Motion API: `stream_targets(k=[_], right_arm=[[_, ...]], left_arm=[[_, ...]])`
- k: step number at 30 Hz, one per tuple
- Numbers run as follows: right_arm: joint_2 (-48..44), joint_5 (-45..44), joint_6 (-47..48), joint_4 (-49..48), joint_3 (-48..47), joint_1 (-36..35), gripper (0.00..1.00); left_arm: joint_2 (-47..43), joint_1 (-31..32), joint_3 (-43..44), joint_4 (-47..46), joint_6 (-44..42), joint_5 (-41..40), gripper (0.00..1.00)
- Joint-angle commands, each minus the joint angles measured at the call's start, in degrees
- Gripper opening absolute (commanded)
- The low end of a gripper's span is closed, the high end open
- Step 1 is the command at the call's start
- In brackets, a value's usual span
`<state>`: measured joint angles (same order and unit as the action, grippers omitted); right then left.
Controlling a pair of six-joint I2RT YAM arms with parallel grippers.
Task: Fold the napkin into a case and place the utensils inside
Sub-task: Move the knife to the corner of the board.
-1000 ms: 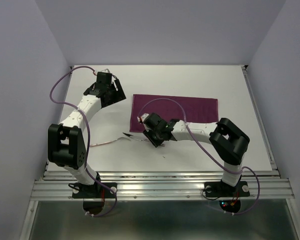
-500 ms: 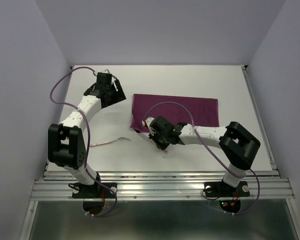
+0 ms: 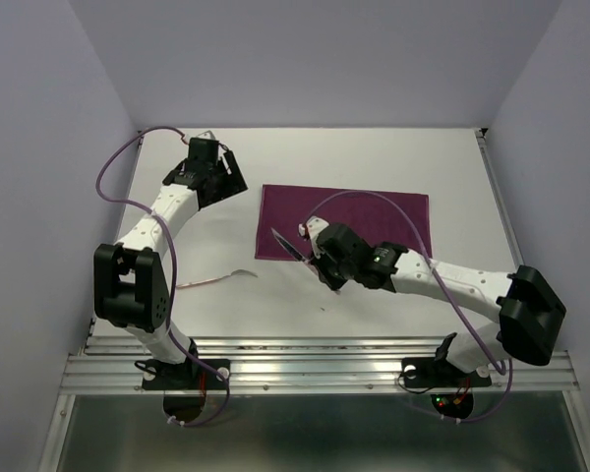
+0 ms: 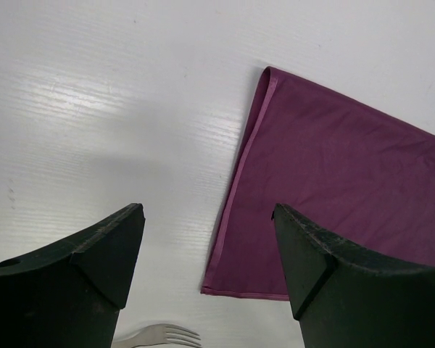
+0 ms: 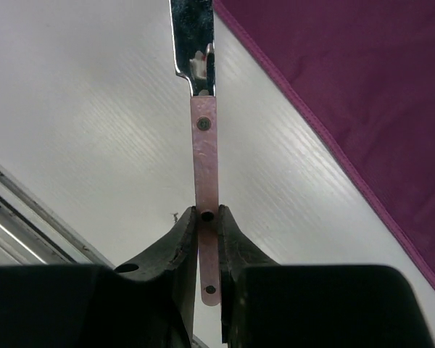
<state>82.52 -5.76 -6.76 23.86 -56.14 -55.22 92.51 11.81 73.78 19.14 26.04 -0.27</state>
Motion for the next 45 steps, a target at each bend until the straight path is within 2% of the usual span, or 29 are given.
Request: stream_targets(k=[1, 3, 7, 11, 13, 14, 21, 28, 33, 37, 38, 41, 43, 45], right_arm=[[-1.49, -11.97, -5.52, -0.74, 0.07, 0.63, 0.01], [-0.35, -15.59, -7.46, 0.13, -0.9, 3.18, 0.01], [0.01, -15.5, -10.81, 0.14, -1.87, 12.58, 0.01], [-1.13, -17.88, -11.95, 0.14, -2.4, 24.94, 0.01], [-1.66, -18.84, -12.57, 0.22, -2.4, 29.27, 0.01], [-1.66, -19.2, -13.18, 0.83, -2.48, 34.25, 0.01], [-1.83, -16.83, -17.75, 3.48, 1.03, 50.71, 0.01], [-0.17, -13.23, -22.67, 4.44, 6.65, 57.85, 0.01], [2.55, -13.83, -25.49, 4.44, 8.41, 59.61, 0.02], [4.83, -15.16, -26.98, 4.71, 8.94, 59.62, 0.14], [5.1, -15.25, -27.07, 4.62, 9.03, 59.62, 0.26], [5.46, -15.16, -27.16, 4.53, 9.12, 59.62, 0.44], [4.76, -14.55, -26.38, 4.18, 8.86, 59.62, 0.48], [2.39, -12.79, -25.67, 3.48, 8.42, 59.62, 0.58]], left_arm=[[0.3, -0.39, 2.77, 0.03, 0.5, 0.01, 0.83], [0.48, -0.39, 2.86, -0.15, 0.85, -0.08, 0.82], [0.83, -0.13, 3.3, 0.11, 0.68, 2.03, 0.81], [1.09, 1.54, 3.3, -0.41, 0.32, 3.7, 0.81], [2.06, 3.38, 3.56, -1.29, 0.24, 6.76, 0.81], [3.37, 4.26, 3.83, -1.55, 0.24, 8.43, 0.81], [12.6, 12.35, 8.56, -3.14, 0.76, 12.31, 0.81], [21.74, 14.38, 12.61, -2.97, 0.76, 12.93, 0.81], [25.08, 14.2, 12.53, -1.04, 0.76, 9.07, 0.8], [25.88, 14.03, 11.04, 0.99, 1.2, 5.11, 0.81], [25.53, 13.94, 10.43, 0.73, 1.38, 4.5, 0.8], [24.57, 13.68, 7.88, 0.29, 1.64, 4.49, 0.81], [23.95, 13.67, 6.56, -0.15, 1.82, 4.05, 0.81], [23.24, 13.5, 6.03, -0.06, 1.73, 3.44, 0.81]])
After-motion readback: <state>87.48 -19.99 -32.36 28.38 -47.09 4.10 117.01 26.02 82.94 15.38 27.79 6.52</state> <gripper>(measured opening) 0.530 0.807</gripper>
